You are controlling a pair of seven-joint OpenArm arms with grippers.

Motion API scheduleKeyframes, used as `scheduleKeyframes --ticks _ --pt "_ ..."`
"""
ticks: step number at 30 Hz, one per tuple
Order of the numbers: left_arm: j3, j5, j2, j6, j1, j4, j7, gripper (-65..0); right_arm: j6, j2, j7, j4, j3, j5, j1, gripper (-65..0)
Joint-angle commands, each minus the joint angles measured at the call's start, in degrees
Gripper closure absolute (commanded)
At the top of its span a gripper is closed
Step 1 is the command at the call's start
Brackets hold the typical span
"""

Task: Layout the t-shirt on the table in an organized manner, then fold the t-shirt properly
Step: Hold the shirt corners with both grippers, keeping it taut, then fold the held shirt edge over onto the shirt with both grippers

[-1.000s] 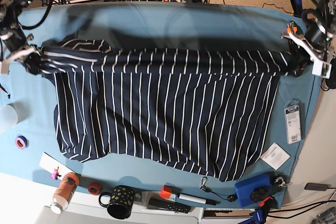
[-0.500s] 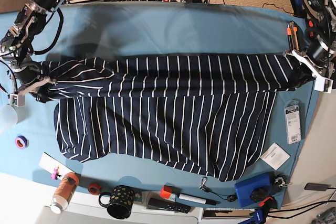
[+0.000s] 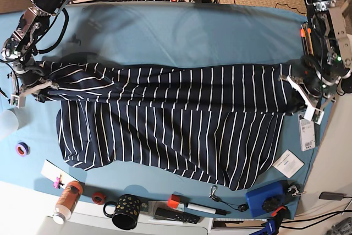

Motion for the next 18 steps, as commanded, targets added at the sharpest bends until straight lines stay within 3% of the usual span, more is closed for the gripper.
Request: scheduleKeyframes --ticks 1,10,12,18 --pt "-0.4 0.1 -1.1 0.1 -1.7 0.0 -1.3 0.0 -0.5 1.5 2.7 -0.2 0.3 -0.4 1.3 0.0" --pt "-0.4 -2.0 -1.1 -1.9 -8.7 -12.0 -2.2 0.0 -0.4 1.5 4.6 -7.9 0.3 -1.2 8.0 0.0" --pt "-0.4 -2.0 -1.1 -4.1 -8.9 -12.9 -2.3 0.0 -0.3 1.5 4.5 -7.9 0.3 -1.3 8.9 0.0" --pt "-0.4 -1.9 -1.1 -4.2 -9.1 -13.0 -5.5 0.0 -0.4 1.5 5.9 -7.9 0.3 -1.3 9.7 0.0"
